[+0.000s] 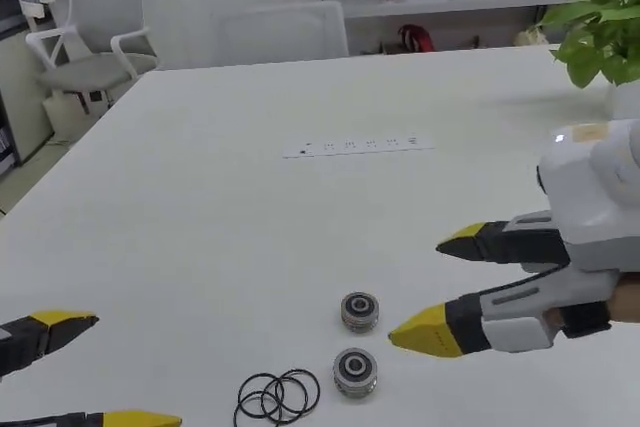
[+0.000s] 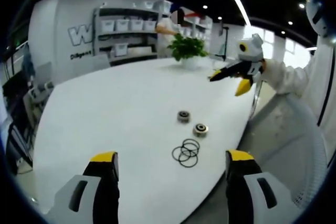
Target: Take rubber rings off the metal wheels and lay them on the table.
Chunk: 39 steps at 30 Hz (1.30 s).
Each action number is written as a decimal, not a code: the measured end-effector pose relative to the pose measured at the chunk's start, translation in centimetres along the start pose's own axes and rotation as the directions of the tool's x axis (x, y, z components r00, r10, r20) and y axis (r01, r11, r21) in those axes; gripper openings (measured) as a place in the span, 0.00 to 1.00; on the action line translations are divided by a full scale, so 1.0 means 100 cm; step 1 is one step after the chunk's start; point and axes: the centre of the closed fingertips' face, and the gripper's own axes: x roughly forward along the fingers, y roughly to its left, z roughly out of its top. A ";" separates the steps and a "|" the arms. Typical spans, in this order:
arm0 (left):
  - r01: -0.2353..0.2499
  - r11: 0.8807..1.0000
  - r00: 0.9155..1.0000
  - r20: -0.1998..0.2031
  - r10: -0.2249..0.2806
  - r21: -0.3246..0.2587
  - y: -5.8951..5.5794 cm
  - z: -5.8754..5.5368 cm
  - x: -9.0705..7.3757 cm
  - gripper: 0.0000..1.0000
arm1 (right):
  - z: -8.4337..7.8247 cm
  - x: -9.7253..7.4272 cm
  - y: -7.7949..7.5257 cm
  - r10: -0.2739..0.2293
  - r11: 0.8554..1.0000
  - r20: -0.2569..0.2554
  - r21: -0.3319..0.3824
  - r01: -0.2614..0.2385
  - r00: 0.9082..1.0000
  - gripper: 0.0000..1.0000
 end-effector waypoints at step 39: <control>-0.026 0.999 0.993 -0.112 0.021 -0.048 -0.004 -0.044 0.004 0.99 | -0.104 -0.034 0.007 -0.049 0.994 -0.148 0.094 0.063 0.988 0.98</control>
